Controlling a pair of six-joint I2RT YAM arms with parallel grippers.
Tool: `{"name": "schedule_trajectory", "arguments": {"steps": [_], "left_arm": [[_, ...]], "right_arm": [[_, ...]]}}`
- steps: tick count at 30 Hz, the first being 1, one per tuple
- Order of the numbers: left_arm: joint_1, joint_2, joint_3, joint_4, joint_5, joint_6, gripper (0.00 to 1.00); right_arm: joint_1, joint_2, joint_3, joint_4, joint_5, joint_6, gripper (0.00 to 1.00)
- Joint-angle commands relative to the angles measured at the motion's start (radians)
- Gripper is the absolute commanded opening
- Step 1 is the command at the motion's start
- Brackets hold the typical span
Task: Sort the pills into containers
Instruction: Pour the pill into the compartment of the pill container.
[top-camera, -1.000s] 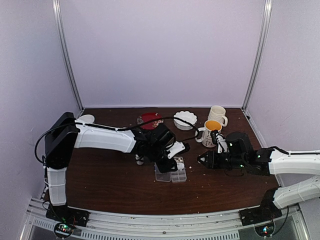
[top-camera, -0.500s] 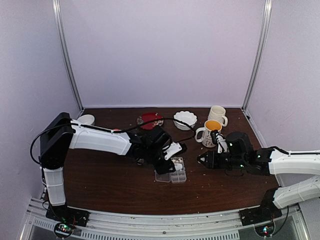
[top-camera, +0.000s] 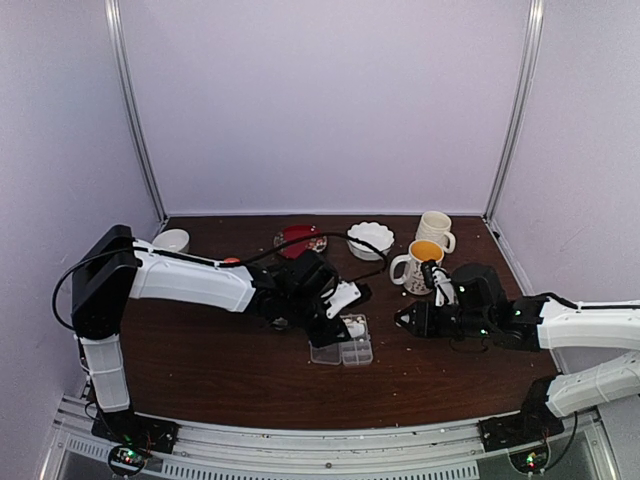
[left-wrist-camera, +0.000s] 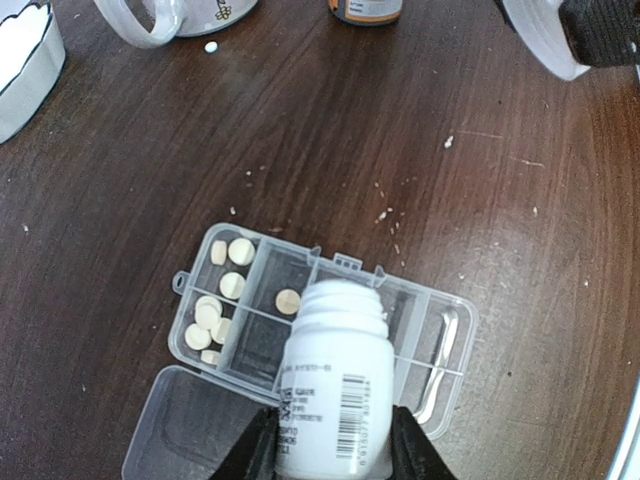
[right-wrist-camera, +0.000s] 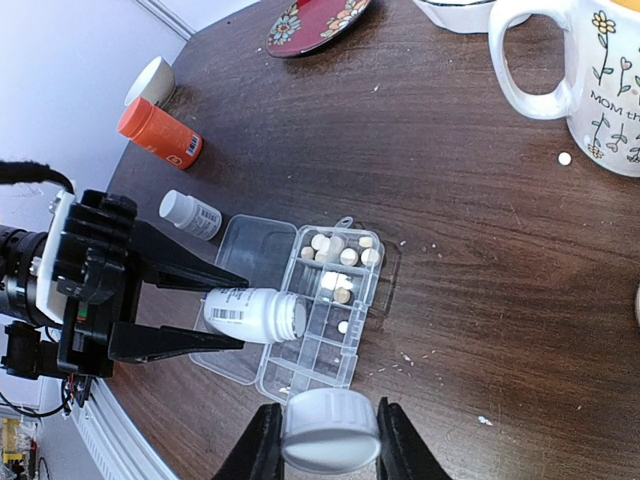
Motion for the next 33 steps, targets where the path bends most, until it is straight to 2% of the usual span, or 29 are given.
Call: {"name": "schedule_trajectory", "arguments": {"steps": [1, 11, 16, 20, 23, 27, 30, 33], "left_arm": [[0.022, 0.019, -0.003, 0.057, 0.040, -0.009, 0.00], [0.022, -0.005, -0.023, 0.078, 0.056, -0.011, 0.00], [0.021, -0.015, 0.015, 0.006, 0.069, -0.008, 0.00], [0.022, -0.018, 0.000, 0.016, 0.048, 0.007, 0.00], [0.021, 0.022, 0.073, -0.078, 0.062, 0.022, 0.00], [0.017, -0.013, 0.009, 0.007, 0.045, 0.011, 0.00], [0.019, 0.009, 0.052, -0.052, 0.055, 0.011, 0.00], [0.018, 0.000, 0.020, 0.000, 0.060, 0.003, 0.00]], "right_arm": [[-0.006, 0.000, 0.018, 0.000, -0.005, 0.000, 0.00], [-0.007, -0.005, 0.014, -0.003, -0.005, 0.002, 0.00], [-0.007, -0.008, 0.014, -0.008, -0.004, 0.002, 0.00], [-0.006, -0.008, 0.013, -0.007, -0.003, 0.001, 0.00], [-0.007, -0.001, 0.022, -0.012, -0.009, -0.001, 0.00], [-0.007, -0.001, 0.027, -0.014, -0.012, -0.003, 0.00], [-0.007, 0.002, 0.030, -0.014, -0.013, -0.002, 0.00], [-0.007, 0.001, 0.026, -0.013, -0.014, -0.002, 0.00]]}}
